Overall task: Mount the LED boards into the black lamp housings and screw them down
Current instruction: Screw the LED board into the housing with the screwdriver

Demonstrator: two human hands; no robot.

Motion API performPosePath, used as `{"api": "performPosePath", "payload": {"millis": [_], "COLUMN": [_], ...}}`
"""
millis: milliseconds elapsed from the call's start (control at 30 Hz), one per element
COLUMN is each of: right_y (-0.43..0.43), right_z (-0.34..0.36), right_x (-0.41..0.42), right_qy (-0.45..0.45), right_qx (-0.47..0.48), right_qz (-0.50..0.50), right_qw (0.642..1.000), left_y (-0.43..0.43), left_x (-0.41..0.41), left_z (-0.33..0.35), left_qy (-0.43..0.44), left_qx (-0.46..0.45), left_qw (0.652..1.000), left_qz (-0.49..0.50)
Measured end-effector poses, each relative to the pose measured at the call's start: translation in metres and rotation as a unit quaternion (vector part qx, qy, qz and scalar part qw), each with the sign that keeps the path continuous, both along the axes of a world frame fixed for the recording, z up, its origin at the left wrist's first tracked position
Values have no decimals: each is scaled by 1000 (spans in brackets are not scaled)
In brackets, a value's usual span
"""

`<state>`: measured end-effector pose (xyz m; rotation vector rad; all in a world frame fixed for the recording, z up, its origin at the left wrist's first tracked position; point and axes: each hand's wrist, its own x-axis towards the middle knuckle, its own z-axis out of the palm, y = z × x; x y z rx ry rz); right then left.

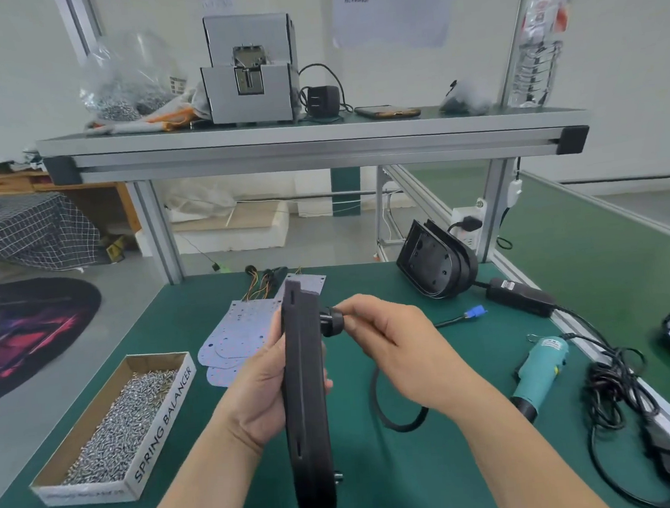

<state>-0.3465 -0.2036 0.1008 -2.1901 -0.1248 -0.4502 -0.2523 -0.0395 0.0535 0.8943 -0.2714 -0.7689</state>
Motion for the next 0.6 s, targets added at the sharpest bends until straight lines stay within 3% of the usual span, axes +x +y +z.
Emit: {"api": "performPosePath", "payload": {"millis": [100, 167, 233, 333, 400, 600], "right_y": [0, 4, 10, 24, 29, 28], "right_z": [-2, -5, -9, -15, -18, -20], "right_x": [4, 6, 8, 10, 9, 8], "right_qy": [1, 1, 10, 27, 15, -8], "right_qx": [4, 44, 196, 400, 416, 336], "right_qz": [-21, -41, -51, -36, -33, -10], "right_qw": [1000, 998, 979, 915, 908, 942], "left_y": [-4, -5, -8, -10, -9, -7], "left_x": [-7, -12, -15, -18, -19, -18], "left_z": [6, 10, 9, 5, 4, 4], "left_qy": [132, 175, 184, 163, 157, 179], "left_qx": [-52, -83, -94, -74, -69, -42], "left_qw": [987, 975, 973, 983, 985, 982], "left_qz": [-73, -112, -107, -45, -19, 35]}}
